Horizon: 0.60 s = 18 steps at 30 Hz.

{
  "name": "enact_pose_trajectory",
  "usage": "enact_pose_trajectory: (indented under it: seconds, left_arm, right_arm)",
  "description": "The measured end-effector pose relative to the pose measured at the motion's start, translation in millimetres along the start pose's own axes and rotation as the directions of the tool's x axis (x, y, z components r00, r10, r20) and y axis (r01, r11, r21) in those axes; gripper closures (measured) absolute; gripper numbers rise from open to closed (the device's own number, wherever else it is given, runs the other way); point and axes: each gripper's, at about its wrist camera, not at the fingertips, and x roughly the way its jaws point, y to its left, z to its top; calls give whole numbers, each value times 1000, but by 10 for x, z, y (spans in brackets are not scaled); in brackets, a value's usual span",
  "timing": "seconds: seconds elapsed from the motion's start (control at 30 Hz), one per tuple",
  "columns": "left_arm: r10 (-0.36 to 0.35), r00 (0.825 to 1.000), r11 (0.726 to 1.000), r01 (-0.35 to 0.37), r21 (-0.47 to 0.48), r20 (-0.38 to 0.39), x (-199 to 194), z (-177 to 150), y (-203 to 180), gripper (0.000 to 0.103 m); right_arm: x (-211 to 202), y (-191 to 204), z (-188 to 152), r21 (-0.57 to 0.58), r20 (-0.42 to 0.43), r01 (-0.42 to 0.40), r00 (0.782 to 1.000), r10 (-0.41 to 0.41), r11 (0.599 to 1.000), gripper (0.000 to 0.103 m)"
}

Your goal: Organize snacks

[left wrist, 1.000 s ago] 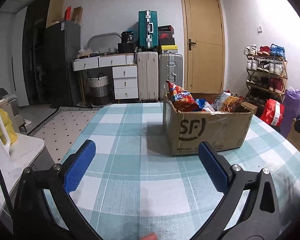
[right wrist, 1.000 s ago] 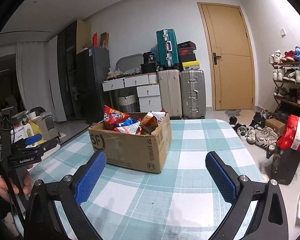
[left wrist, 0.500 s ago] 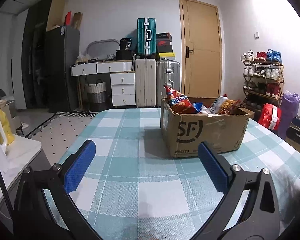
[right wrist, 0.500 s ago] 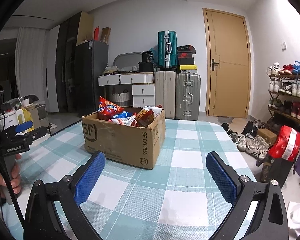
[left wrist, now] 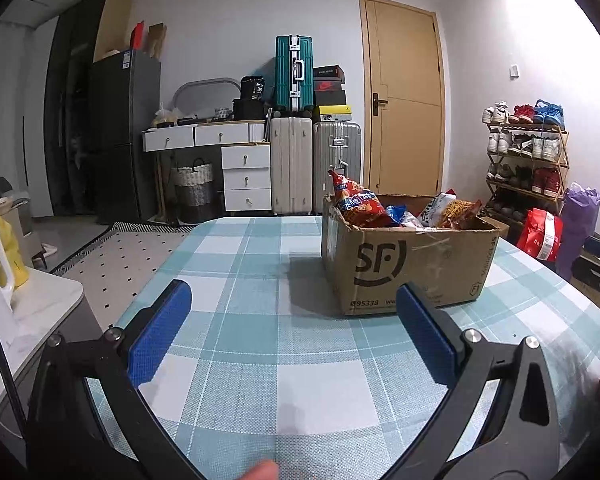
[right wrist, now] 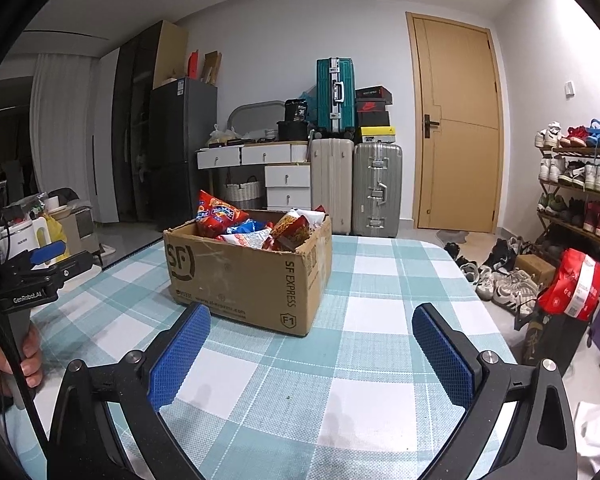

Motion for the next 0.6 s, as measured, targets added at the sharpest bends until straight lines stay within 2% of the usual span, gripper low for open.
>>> enact_pose_trajectory:
  seconds: [0.6]
  left_arm:
    - [0, 1000, 1000, 0, -1, 1, -8, -3, 3, 1]
  right_arm:
    - [-25, 4, 4, -8, 9, -4, 1000, 4, 1000, 0]
